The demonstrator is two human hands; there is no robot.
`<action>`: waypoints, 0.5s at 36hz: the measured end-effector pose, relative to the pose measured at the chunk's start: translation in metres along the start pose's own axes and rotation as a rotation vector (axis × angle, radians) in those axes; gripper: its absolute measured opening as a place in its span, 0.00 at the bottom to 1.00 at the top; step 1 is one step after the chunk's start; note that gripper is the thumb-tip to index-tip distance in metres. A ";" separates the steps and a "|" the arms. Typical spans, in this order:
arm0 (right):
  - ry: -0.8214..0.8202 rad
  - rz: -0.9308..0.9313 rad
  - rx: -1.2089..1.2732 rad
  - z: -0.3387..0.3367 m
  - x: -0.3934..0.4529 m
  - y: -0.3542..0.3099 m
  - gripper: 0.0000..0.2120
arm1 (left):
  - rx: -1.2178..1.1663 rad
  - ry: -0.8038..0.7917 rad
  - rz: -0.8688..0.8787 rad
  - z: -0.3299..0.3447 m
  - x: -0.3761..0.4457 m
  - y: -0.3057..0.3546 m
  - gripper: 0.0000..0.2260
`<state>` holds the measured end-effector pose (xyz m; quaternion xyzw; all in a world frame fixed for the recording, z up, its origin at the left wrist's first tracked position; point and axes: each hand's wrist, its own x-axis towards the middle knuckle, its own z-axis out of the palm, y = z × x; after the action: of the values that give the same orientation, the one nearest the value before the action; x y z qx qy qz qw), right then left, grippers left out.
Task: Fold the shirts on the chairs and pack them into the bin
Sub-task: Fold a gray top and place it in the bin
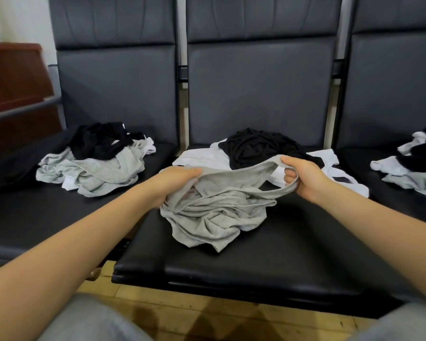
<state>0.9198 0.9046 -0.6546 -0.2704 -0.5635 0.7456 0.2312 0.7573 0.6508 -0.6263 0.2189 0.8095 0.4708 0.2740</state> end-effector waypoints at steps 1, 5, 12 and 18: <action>0.013 -0.012 0.020 0.000 0.000 -0.001 0.13 | -0.118 -0.015 0.015 -0.003 -0.001 0.001 0.12; -0.005 -0.044 0.205 0.005 -0.006 -0.021 0.07 | -0.697 -0.120 0.013 -0.015 -0.007 0.012 0.15; -0.130 -0.170 0.485 0.044 -0.019 -0.121 0.15 | -1.239 -0.181 0.280 -0.055 -0.022 0.100 0.10; -0.224 -0.441 0.527 0.070 -0.052 -0.238 0.03 | -1.162 -0.069 0.621 -0.098 -0.045 0.203 0.10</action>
<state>0.9218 0.8827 -0.4021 0.0099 -0.4187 0.8223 0.3852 0.7468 0.6539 -0.3969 0.2736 0.3136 0.8811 0.2247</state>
